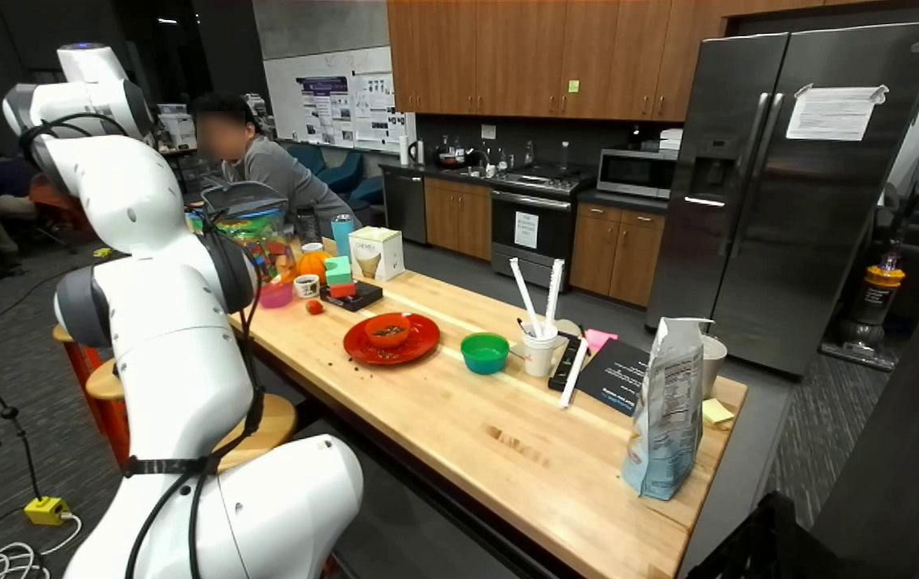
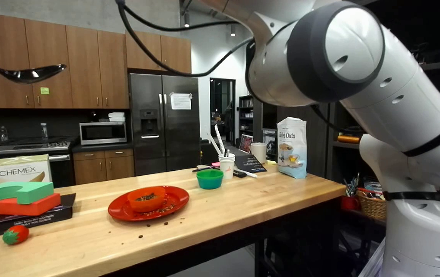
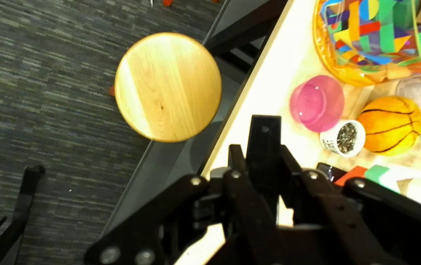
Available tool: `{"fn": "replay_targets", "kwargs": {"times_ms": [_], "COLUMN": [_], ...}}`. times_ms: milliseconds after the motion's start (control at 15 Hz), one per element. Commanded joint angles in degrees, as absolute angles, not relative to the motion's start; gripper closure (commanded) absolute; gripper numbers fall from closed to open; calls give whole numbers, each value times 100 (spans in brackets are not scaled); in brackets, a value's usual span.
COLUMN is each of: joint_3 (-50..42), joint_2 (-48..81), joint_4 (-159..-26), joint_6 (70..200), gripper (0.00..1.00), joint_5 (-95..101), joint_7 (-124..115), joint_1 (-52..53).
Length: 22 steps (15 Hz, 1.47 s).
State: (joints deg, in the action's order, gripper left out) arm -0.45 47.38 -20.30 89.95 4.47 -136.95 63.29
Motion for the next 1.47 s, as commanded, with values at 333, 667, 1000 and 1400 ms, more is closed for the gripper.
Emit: {"fn": "replay_targets", "kwargs": {"times_ms": [333,667,1000,1400], "joint_3": [38,-99,-951,-1090], "joint_2": [4692,4660,4832,4831], "joint_4": [-2093,-2265,-2131,-2178], "joint_6": [9727,9288,9182,9136], "gripper": [94,94,76,94], "joint_5": [270,386,-538,-601], "joint_7": [-14558,-15573,-14896,-14896], "joint_1": [6194,6280,6208,6197]}}
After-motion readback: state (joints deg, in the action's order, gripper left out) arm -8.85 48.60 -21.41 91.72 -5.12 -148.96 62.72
